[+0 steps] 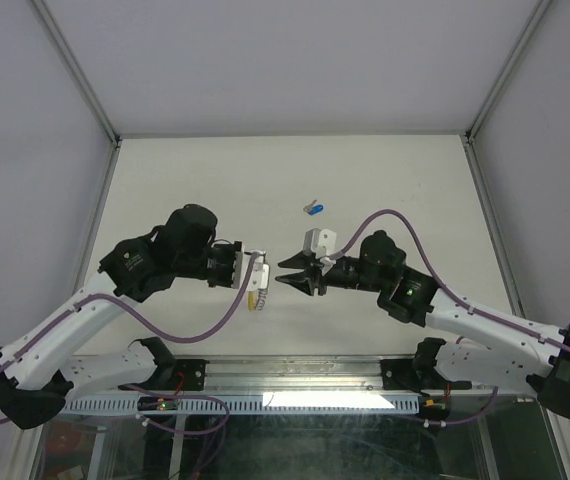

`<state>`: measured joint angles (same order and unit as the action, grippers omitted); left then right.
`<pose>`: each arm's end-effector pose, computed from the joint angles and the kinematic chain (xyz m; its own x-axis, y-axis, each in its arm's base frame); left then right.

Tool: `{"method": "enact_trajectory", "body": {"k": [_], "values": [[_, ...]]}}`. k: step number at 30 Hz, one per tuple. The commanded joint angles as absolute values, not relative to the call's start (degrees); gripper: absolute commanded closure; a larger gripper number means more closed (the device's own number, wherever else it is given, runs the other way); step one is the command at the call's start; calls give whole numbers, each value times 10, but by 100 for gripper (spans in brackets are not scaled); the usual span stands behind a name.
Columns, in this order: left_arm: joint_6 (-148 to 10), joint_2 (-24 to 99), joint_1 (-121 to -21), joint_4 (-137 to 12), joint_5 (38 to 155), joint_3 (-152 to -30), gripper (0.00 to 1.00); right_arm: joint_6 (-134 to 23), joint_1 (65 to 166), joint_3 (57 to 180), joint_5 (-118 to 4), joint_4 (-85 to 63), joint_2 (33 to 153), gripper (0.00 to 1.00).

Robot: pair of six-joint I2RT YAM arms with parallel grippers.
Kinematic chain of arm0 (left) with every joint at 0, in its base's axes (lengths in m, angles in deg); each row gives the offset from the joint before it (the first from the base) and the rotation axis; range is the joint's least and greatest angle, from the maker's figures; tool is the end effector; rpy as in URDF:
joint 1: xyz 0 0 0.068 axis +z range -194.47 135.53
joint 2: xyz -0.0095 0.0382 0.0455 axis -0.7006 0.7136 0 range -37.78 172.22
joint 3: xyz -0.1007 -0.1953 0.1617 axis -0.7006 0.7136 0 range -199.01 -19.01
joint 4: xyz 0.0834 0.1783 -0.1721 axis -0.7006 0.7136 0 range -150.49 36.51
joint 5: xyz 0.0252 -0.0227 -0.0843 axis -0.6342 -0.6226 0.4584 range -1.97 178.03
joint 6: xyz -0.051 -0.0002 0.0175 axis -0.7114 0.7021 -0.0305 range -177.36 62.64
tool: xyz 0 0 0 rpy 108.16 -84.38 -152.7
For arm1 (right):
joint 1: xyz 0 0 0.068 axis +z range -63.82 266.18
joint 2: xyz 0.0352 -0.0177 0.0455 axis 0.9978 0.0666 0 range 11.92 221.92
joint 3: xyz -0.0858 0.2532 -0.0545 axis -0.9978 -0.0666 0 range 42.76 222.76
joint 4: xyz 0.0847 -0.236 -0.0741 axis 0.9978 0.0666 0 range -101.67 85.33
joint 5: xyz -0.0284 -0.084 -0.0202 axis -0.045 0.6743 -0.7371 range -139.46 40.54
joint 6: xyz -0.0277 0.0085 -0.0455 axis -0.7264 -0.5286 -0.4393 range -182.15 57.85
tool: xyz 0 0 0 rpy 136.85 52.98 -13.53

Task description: Put the keys on the keyring

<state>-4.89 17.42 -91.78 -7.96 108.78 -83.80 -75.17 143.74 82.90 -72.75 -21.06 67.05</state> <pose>0.1124 -0.1403 0.3572 0.4031 0.6568 -0.6373 0.8922 -0.1270 0.4335 0.1101 0.1996 0.3143 0.1712 -0.1166 -0.9783 -0.9727 0.1379 -0.1866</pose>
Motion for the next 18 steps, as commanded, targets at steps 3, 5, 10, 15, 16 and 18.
{"method": "enact_trajectory", "body": {"k": [3, 5, 10, 15, 16, 18], "values": [[-32, 212, -962, 35, 988, -920, 100, -693, 1428, 821, -723, -286, 694, 66], [-47, 239, -985, 75, 948, -939, 100, -684, 1425, 814, -732, -304, 704, 66], [-63, 262, -1025, 103, 904, -949, 100, -656, 1423, 789, -750, -378, 728, 65], [-59, 253, -1028, 74, 936, -958, 100, -599, 1423, 765, -787, -484, 752, 66], [-59, 253, -1028, 72, 937, -958, 100, -593, 1425, 765, -800, -499, 759, 65], [-58, 256, -1028, 68, 936, -958, 100, -591, 1429, 772, -812, -504, 773, 65]]}}
